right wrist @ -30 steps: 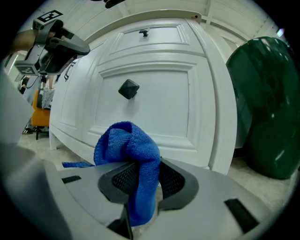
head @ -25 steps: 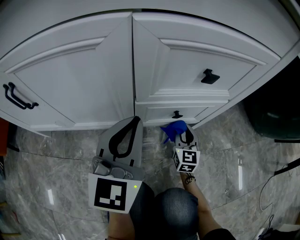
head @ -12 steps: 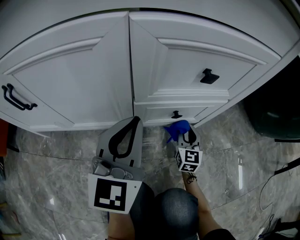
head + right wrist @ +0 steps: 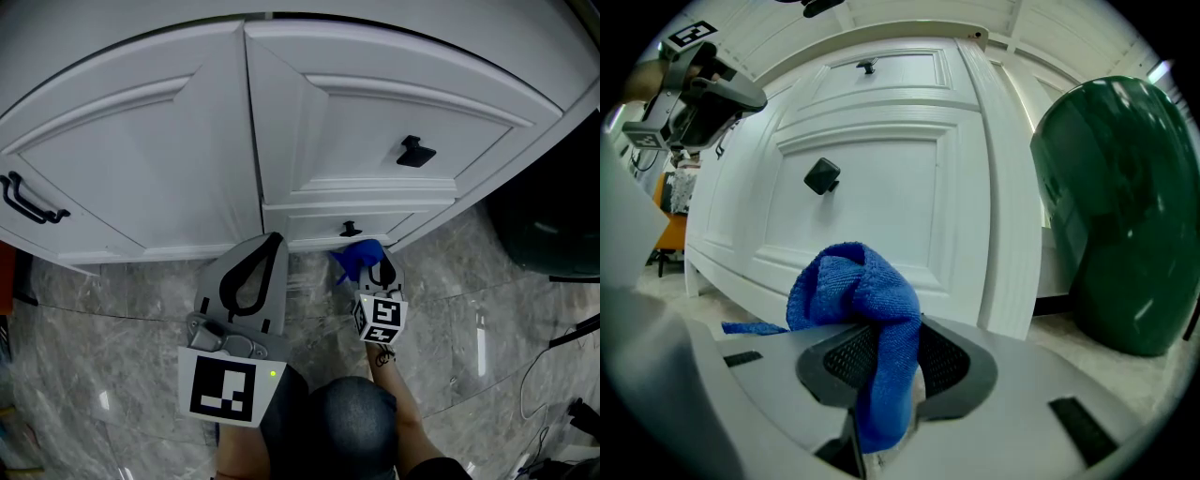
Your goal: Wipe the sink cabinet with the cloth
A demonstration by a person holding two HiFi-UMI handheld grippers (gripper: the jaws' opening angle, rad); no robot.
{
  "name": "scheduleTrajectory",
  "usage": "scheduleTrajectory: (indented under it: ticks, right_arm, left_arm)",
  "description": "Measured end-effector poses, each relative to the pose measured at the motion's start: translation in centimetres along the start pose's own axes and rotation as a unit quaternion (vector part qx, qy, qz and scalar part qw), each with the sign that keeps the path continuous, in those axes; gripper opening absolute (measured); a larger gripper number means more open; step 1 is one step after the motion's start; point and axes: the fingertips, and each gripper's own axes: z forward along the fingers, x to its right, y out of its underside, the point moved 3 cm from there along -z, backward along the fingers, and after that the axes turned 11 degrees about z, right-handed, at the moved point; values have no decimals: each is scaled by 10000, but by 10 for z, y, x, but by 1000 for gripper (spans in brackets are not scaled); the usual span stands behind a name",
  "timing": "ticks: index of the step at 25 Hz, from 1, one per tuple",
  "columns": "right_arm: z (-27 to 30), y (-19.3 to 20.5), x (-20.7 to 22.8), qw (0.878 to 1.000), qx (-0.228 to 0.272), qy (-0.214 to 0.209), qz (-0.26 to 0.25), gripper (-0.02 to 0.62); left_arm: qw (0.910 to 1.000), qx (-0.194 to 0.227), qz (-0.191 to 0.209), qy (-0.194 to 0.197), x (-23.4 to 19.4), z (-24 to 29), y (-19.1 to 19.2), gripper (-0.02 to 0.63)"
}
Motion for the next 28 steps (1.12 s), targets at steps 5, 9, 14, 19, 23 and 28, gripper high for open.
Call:
scheduleTrajectory:
  ticks: [5, 9, 14, 19, 23, 28]
  right_arm:
    - [0, 1, 8, 9999, -3, 87, 49, 115]
    - [-1, 2, 13, 9999, -1, 153, 80, 115]
    - [-1, 2, 19, 9998, -1, 206, 71, 115]
    - [-1, 4, 33, 9992, -3, 375, 158, 115]
    - [-2, 4, 46, 9982, 10, 546, 249, 115]
    - [-3, 4, 58, 9971, 37, 689, 315, 115]
  left_arm:
    - [10000, -16, 8, 17, 2, 3, 1, 0]
    - [10000, -22, 8, 42, 4, 6, 2, 0]
    - [9997, 30, -229, -24, 3, 7, 3, 0]
    - [9993, 81, -351, 114, 6, 12, 4, 0]
    - [9993, 35, -341, 123, 6, 13, 6, 0]
    - [9993, 11, -343, 153, 7, 16, 8, 0]
